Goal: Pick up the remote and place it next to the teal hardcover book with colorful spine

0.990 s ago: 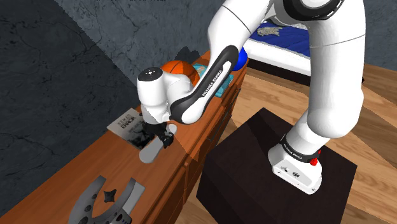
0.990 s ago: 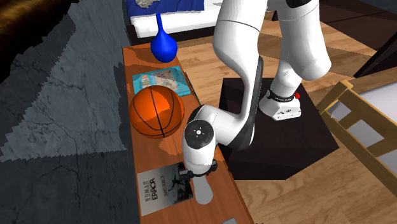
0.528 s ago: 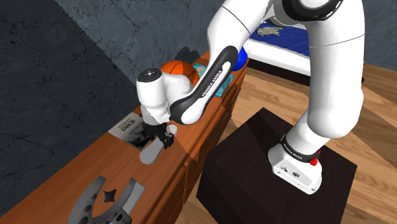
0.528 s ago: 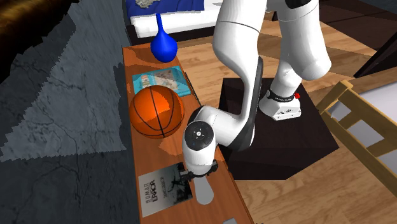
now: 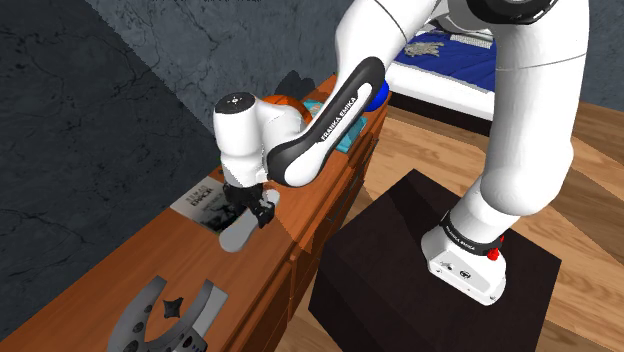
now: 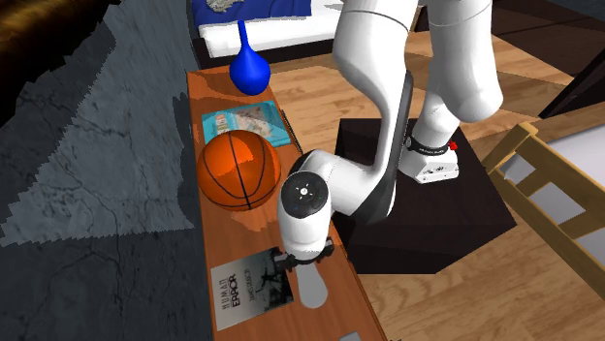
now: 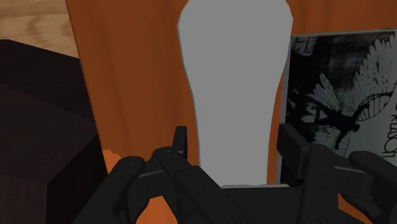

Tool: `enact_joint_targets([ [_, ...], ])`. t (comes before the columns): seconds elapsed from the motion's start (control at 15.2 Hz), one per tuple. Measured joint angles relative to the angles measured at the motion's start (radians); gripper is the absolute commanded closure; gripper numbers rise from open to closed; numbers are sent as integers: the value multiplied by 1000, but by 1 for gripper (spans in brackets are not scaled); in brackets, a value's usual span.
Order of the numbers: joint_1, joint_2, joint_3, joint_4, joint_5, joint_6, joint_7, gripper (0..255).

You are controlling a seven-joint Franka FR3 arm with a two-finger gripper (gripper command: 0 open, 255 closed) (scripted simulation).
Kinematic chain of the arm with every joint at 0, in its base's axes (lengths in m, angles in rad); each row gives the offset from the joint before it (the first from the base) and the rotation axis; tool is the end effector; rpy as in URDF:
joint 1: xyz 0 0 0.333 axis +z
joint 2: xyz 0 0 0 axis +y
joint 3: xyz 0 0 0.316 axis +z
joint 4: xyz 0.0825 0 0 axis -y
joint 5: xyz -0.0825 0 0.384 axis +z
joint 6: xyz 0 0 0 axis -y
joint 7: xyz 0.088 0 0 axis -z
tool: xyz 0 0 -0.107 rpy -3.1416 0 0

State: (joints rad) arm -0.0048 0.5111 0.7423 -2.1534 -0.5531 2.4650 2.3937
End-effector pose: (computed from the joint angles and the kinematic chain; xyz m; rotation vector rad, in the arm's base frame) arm 0.4127 0.3806 0.2156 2.5235 -1.8672 -0.0040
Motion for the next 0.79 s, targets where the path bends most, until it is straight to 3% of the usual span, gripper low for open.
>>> enact_joint_targets([
  [0.79, -89, -125, 115, 3, 138, -101, -90, 255],
])
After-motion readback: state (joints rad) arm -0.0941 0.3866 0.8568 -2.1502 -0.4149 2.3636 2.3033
